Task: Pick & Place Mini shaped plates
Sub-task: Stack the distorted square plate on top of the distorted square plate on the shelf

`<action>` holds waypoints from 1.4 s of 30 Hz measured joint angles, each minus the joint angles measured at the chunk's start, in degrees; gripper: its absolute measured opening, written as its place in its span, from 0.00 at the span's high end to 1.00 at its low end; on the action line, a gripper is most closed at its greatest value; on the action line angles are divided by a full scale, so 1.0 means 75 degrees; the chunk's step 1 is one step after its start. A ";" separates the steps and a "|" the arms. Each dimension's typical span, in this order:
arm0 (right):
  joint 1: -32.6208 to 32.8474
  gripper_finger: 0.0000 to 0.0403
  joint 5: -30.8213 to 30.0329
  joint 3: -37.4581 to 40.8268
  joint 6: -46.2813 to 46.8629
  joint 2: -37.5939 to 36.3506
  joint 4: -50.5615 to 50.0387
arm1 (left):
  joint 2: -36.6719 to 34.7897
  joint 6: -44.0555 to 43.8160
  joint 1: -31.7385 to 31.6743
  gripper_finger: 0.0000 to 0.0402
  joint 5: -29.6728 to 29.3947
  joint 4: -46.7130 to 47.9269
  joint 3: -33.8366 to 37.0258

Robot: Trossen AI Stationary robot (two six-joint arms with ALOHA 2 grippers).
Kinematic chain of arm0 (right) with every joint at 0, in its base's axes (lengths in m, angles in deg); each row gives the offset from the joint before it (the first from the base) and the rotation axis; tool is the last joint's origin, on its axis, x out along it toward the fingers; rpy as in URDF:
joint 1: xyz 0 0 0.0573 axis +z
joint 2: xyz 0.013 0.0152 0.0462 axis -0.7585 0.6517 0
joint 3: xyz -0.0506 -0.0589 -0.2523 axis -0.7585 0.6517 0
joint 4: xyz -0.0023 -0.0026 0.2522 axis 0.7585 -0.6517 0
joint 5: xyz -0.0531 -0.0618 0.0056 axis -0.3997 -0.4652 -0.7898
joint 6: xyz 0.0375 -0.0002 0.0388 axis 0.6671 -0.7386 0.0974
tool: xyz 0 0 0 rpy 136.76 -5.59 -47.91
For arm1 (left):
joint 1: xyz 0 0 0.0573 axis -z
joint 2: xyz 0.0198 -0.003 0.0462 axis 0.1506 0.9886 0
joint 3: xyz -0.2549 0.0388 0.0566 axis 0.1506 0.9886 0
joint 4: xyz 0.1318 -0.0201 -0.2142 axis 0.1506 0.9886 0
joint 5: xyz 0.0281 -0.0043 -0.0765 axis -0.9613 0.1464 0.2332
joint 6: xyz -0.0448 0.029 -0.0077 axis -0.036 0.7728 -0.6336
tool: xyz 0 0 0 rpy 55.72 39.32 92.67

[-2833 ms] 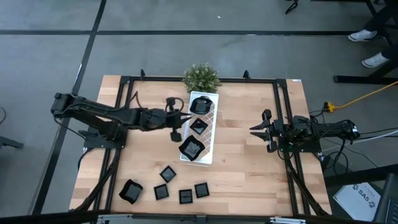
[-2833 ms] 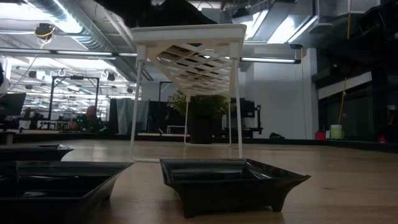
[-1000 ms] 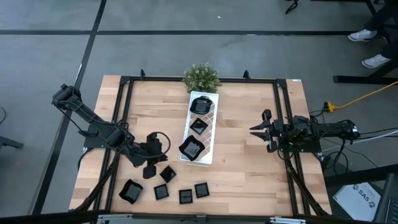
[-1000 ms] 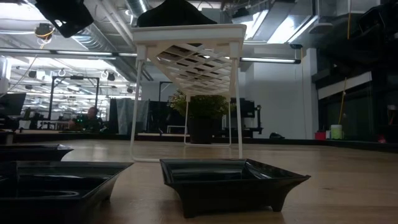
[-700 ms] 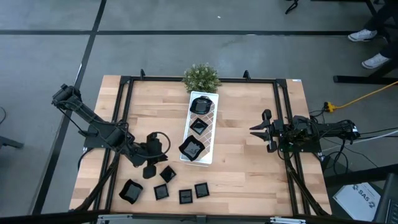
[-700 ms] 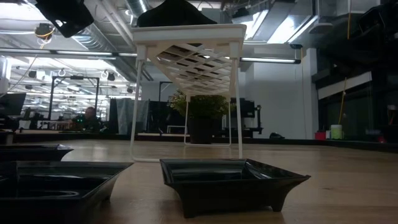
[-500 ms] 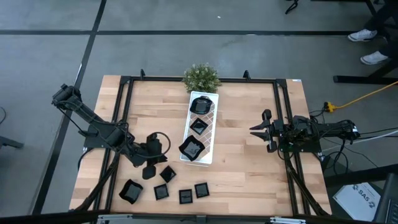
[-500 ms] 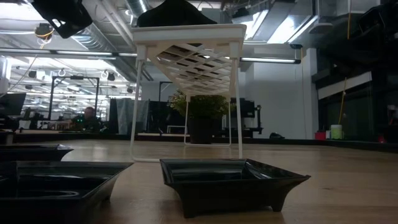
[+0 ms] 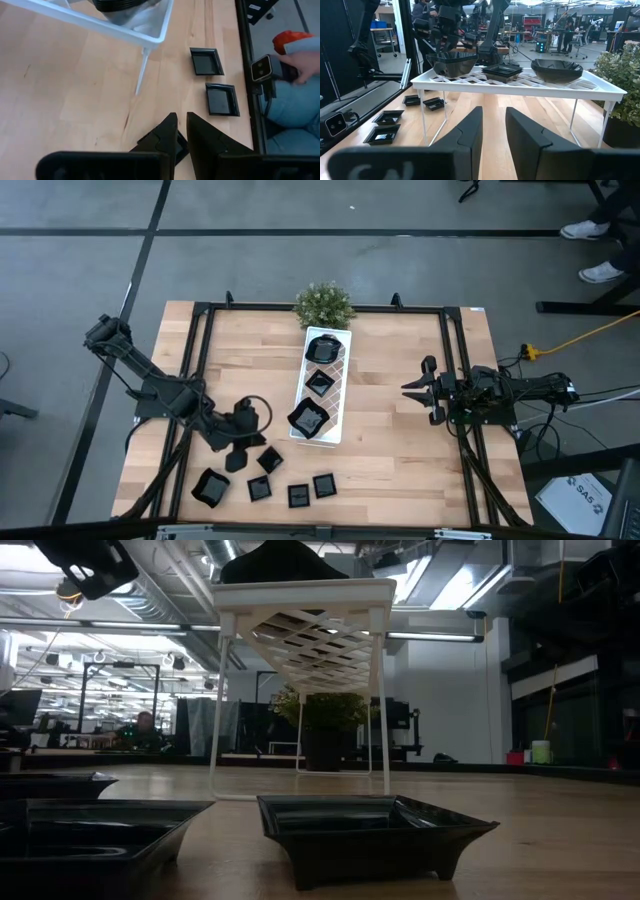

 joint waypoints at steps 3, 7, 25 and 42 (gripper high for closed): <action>0.0001 0.79 0.0003 0.0000 0.0000 -0.0001 0.0001 | 0.0062 -0.0021 0.0092 0.91 -0.0001 -0.0008 0.0001; 0.0002 0.79 0.0003 0.0000 0.0000 -0.0002 0.0000 | 0.0303 -0.0063 0.0315 0.91 0.0012 -0.0020 0.0001; 0.0002 0.79 0.0003 0.0000 0.0000 -0.0002 0.0001 | 0.1129 -0.0525 0.0708 0.92 0.0032 -0.0708 0.0001; 0.0003 0.79 0.0003 0.0000 0.0000 -0.0003 0.0003 | 0.2048 -0.0648 0.0967 0.92 0.0356 -0.1470 0.0000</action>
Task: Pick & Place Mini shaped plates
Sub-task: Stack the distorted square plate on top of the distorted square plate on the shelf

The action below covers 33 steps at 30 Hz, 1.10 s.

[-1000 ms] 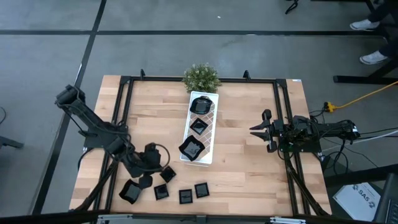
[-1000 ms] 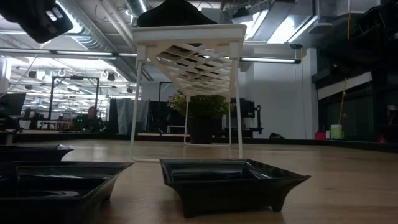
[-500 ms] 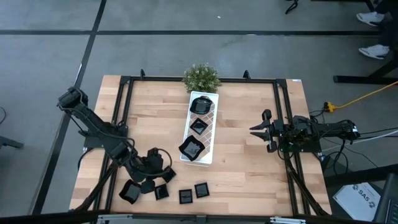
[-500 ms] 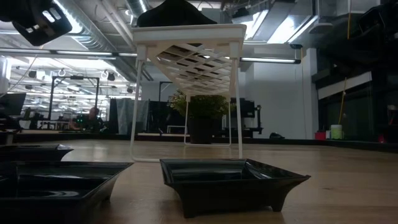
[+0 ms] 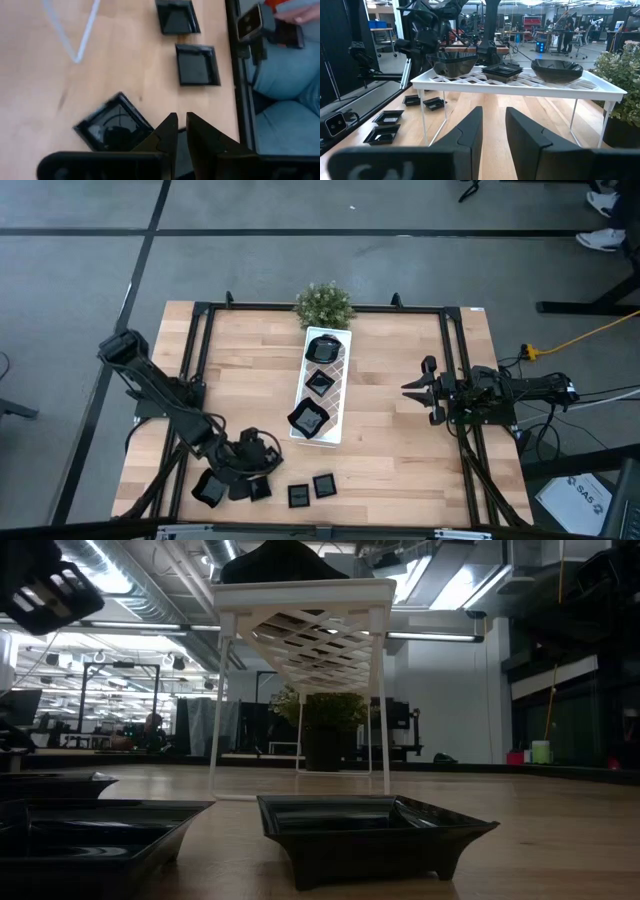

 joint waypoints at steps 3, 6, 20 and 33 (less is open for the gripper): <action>-0.0001 0.79 0.0000 0.0000 0.0000 0.0000 0.0000 | 0.0202 -0.0002 0.0001 0.92 0.0212 -0.0286 0.0001; 0.0000 0.79 -0.0001 0.0000 0.0000 0.0002 0.0000 | 0.0413 -0.0026 0.0001 0.92 0.0534 -0.0546 0.0001; 0.0000 0.79 0.0000 0.0000 0.0000 0.0002 0.0000 | 0.0588 -0.2220 0.0130 0.89 0.2372 -0.0745 0.0001; 0.0000 0.79 0.0000 0.0000 0.0000 0.0000 0.0000 | 0.0584 -0.5835 0.0965 0.96 0.3172 -0.0695 -0.0061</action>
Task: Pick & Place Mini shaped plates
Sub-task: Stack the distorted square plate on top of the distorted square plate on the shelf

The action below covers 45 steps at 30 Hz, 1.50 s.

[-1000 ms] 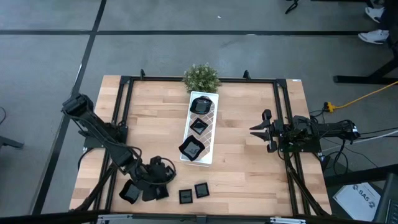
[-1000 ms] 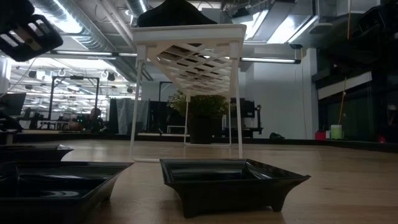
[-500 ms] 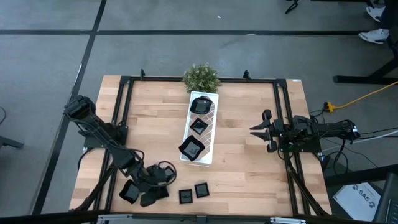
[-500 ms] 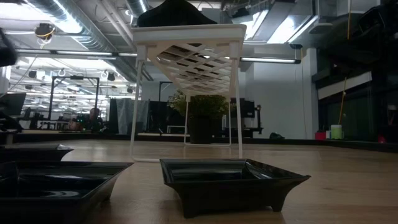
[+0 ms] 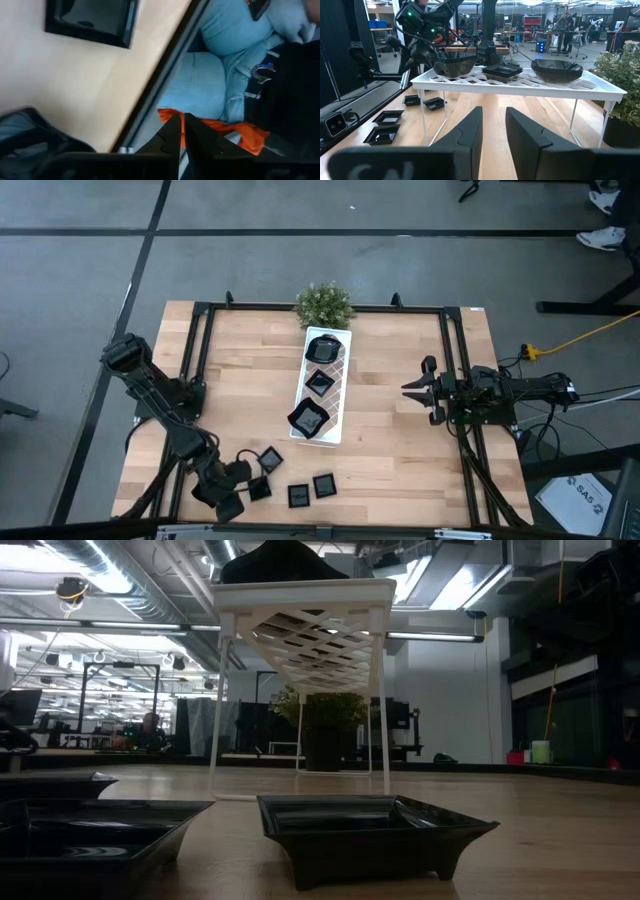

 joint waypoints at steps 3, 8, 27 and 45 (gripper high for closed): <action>0.0000 0.79 0.0000 0.0000 0.0002 0.0001 -0.0002 | -0.0009 -0.0097 0.0153 0.98 -0.0427 -0.0017 -0.0131; 0.0000 0.79 0.0000 0.0000 0.0000 0.0001 -0.0003 | -0.0009 0.0383 0.0256 0.99 -0.1294 0.0149 -0.0282; 0.0000 0.79 0.0000 0.0000 0.0000 0.0000 -0.0003 | -0.0009 0.1180 0.0277 0.99 -0.2910 0.2656 -0.0658; 0.0000 0.79 0.0000 0.0000 0.0000 0.0000 -0.0003 | -0.0009 0.0485 0.0616 0.99 -0.2575 0.4343 -0.2550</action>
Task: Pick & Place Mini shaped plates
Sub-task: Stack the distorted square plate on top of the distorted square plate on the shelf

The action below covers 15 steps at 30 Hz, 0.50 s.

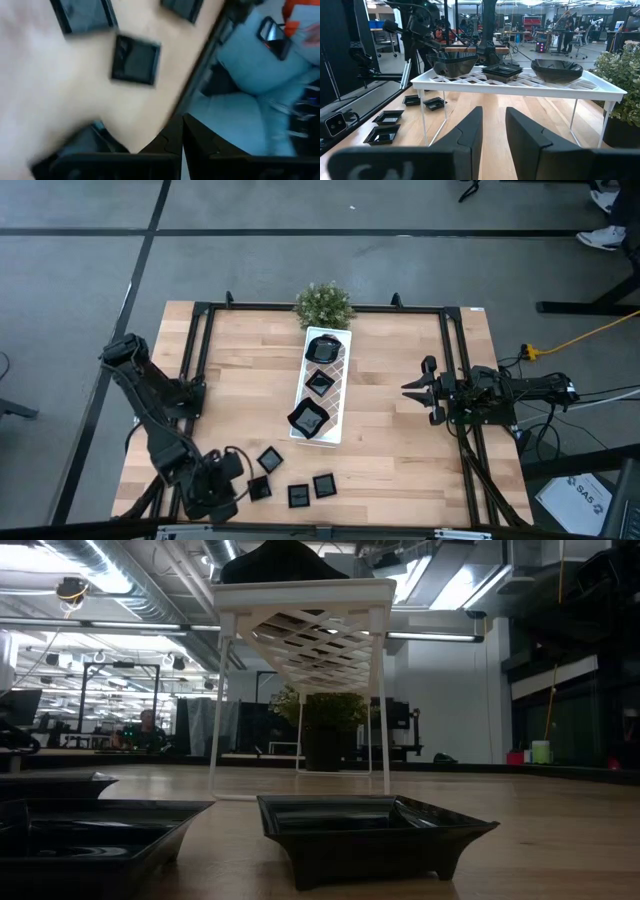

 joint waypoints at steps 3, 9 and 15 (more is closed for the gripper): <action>-0.0002 0.79 0.0000 0.0000 0.0001 0.0001 0.0000 | 0.0000 -0.0994 0.0159 0.99 0.0494 0.0029 -0.0002; -0.0001 0.79 0.0000 0.0000 0.0000 0.0003 0.0000 | 0.0000 -0.2332 0.0442 0.99 0.0989 0.0785 0.0220; 0.0000 0.79 0.0000 0.0000 0.0001 0.0002 0.0000 | 0.0003 -0.3851 0.0528 0.98 0.1893 0.1072 0.0543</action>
